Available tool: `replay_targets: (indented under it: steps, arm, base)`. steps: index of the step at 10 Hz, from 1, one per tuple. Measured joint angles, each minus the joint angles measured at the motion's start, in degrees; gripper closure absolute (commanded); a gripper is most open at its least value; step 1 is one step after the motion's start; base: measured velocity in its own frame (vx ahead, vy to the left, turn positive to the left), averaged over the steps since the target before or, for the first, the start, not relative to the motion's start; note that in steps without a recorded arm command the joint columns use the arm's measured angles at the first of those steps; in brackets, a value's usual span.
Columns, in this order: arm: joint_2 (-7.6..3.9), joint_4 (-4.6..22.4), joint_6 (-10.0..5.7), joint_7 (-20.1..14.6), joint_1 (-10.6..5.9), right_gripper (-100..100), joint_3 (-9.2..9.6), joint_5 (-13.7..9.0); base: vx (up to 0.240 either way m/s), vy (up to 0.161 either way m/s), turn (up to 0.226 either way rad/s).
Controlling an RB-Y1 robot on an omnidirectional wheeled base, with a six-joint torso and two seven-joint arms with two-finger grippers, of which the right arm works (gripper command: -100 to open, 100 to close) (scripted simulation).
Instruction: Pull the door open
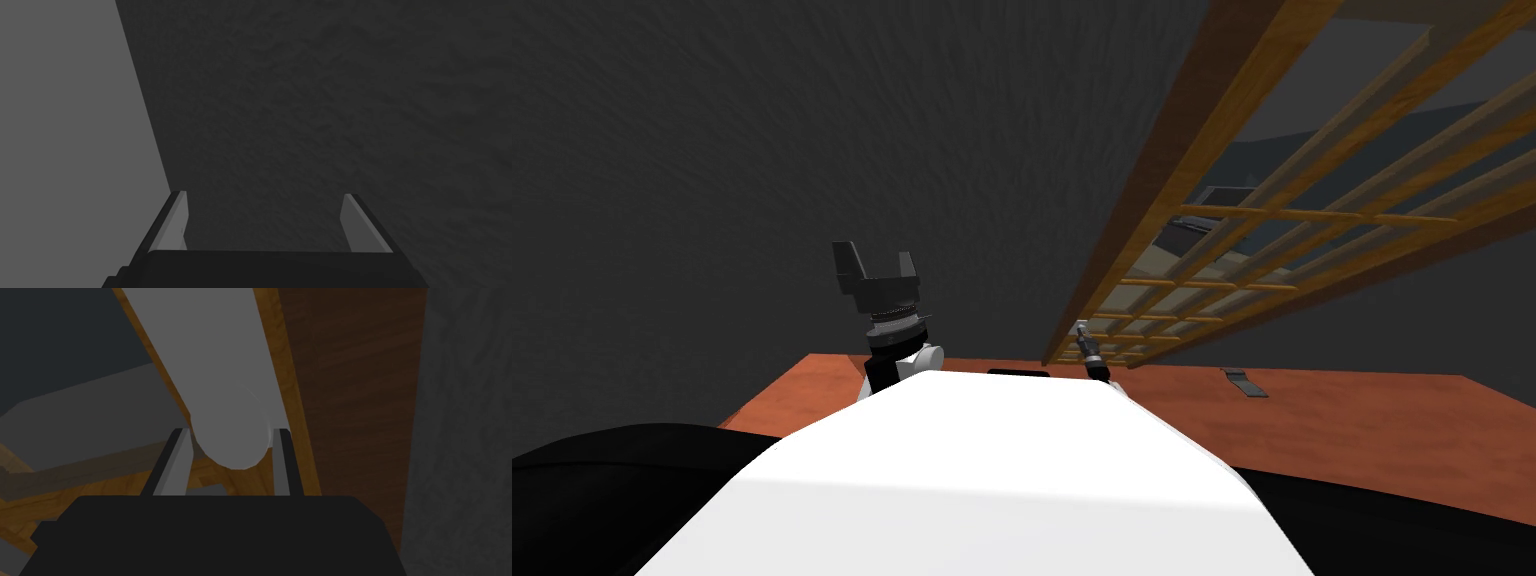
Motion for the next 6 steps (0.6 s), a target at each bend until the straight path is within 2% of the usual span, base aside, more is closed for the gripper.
replay_targets:
  steps: [3, 6]
  arm:
    - [-0.08, -0.3, 0.39, -4.0, 0.0, 100, 0.08, -1.1]
    - [-0.25, 0.9, 0.04, -8.2, -0.69, 100, -0.01, -2.5]
  base:
    - [-0.029, -0.016, 0.06]
    - [-0.04, -0.017, 0.079]
